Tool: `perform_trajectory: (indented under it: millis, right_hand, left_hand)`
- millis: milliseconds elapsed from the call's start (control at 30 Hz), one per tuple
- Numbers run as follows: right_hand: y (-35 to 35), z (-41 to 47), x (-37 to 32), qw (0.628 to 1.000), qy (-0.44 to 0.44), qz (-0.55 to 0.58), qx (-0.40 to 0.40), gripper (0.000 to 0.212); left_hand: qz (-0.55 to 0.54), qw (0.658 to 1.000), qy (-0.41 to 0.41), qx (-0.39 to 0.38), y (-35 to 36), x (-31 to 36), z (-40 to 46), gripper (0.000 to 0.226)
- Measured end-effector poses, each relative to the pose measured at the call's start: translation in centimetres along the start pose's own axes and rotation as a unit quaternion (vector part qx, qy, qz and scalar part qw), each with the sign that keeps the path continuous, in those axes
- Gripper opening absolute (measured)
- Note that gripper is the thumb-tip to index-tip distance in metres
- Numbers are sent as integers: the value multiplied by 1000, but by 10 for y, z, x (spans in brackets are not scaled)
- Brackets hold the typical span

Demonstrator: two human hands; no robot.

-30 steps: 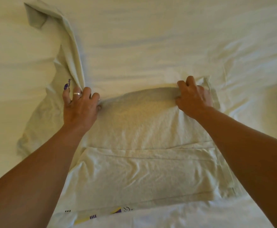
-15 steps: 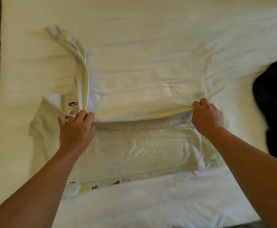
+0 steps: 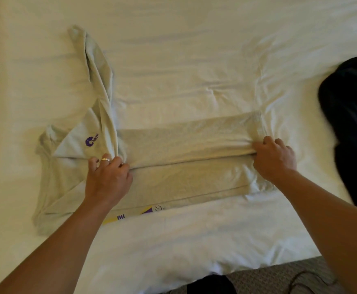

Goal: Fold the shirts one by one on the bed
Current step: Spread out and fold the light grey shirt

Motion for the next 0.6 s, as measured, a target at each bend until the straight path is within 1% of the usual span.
perform_trajectory:
  millis: [33,100,200,267,333,433,500,600]
  right_hand:
    - [-2,0,-1,1000,6,12,-15,32]
    - [-11,0,-8,999,4,32,-3,34]
    - [-29,3,-30,991,-44,88,87,35]
    - [-35,9,-56,980,-101,126,112,39]
    - [-30,17,-87,978,-144,130,76,48]
    - [0,36,-113,981,-167,99,-2,64]
    - [21,45,-99,985,-143,93,-13,69]
    - [35,52,-57,992,-72,101,-1,74]
  left_hand:
    - [-12,1000,-7,-14,-2,3,2,30]
    - [-44,999,-18,-3,-11,9,11,32]
    - [-117,993,-11,34,-22,19,31,34]
    - [-170,985,-7,19,-18,29,49,45]
    - [-207,977,-19,-45,-7,41,66,62]
    - [-202,968,-40,-146,28,56,74,77]
    - [-190,968,-43,-155,46,62,68,82]
    - [-184,970,-49,-152,53,65,63,84]
Point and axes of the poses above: each hand's wrist, its own z-axis towards the middle knuckle, its own y-axis out of the palm, x = y × z, the point moved 6 cm from there along z, towards the middle knuckle, and after that the axes turned 12 degrees about -x, right-handed, at the moved point
